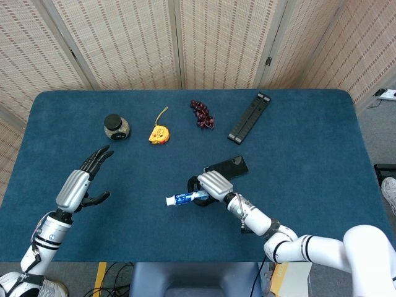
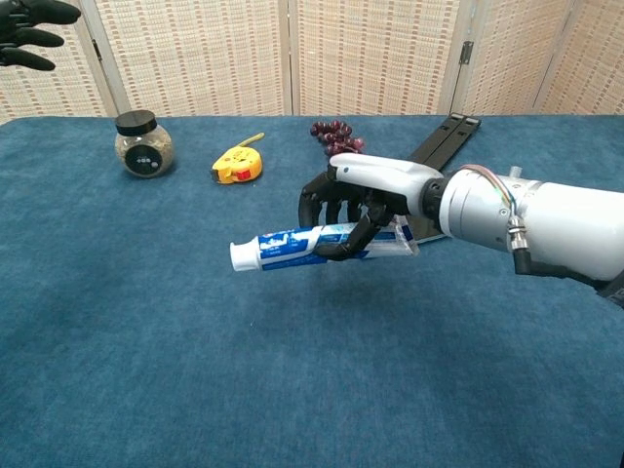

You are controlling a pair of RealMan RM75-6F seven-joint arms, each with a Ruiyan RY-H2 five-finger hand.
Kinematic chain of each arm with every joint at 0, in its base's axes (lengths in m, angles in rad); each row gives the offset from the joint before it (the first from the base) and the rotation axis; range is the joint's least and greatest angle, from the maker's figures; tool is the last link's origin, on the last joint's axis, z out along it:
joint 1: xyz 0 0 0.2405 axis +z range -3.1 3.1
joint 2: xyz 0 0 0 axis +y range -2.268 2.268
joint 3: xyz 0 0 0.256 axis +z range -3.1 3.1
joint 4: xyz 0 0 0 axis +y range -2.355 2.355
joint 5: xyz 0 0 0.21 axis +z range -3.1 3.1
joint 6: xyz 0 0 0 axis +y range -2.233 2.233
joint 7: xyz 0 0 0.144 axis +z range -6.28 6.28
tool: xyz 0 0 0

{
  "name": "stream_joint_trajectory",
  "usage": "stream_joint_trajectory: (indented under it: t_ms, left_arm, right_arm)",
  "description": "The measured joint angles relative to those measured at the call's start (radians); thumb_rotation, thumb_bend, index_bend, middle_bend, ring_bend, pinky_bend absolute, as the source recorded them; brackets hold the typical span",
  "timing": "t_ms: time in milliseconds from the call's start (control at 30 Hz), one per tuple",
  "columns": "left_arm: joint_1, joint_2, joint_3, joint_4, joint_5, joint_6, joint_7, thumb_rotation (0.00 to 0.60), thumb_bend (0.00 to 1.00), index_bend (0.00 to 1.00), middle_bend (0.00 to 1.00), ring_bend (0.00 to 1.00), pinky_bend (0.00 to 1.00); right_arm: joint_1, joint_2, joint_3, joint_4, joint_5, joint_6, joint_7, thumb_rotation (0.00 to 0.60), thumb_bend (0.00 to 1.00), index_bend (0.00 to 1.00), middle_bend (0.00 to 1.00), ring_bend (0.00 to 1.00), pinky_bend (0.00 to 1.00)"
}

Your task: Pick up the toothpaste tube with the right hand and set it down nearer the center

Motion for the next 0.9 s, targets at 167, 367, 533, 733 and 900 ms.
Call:
stream_joint_trajectory:
  t_ms: [167,367,533,733,900]
  left_arm:
    - [0.012,0.010,0.002,0.017,-0.019,-0.007,-0.007,0.000,0.00,0.00,0.00,0.00,0.14]
    - [0.027,0.029,0.000,0.044,-0.047,-0.011,-0.008,0.000,0.00,0.00,0.00,0.00,0.14]
    - [0.045,0.058,-0.002,0.058,-0.088,-0.021,-0.004,0.055,0.00,0.00,0.00,0.00,0.14]
    - [0.074,0.081,-0.015,0.063,-0.164,-0.019,0.040,0.588,0.07,0.01,0.00,0.00,0.14]
    - [0.107,0.088,-0.027,0.080,-0.210,0.011,0.087,0.600,0.17,0.07,0.02,0.02,0.14]
  right_arm:
    - [0.003,0.056,-0.003,-0.045,0.027,-0.038,-0.029,0.600,0.32,0.01,0.15,0.16,0.33]
    - [-0.022,0.149,-0.003,-0.129,0.040,-0.010,-0.072,0.600,0.32,0.00,0.12,0.10,0.29]
    - [-0.076,0.261,-0.014,-0.212,0.033,0.065,-0.117,0.600,0.36,0.00,0.16,0.10,0.29]
    - [-0.190,0.446,-0.054,-0.324,0.007,0.197,-0.167,0.600,0.43,0.02,0.22,0.14,0.29]
    - [-0.317,0.579,-0.102,-0.377,-0.043,0.341,-0.170,0.600,0.45,0.10,0.26,0.17,0.29]
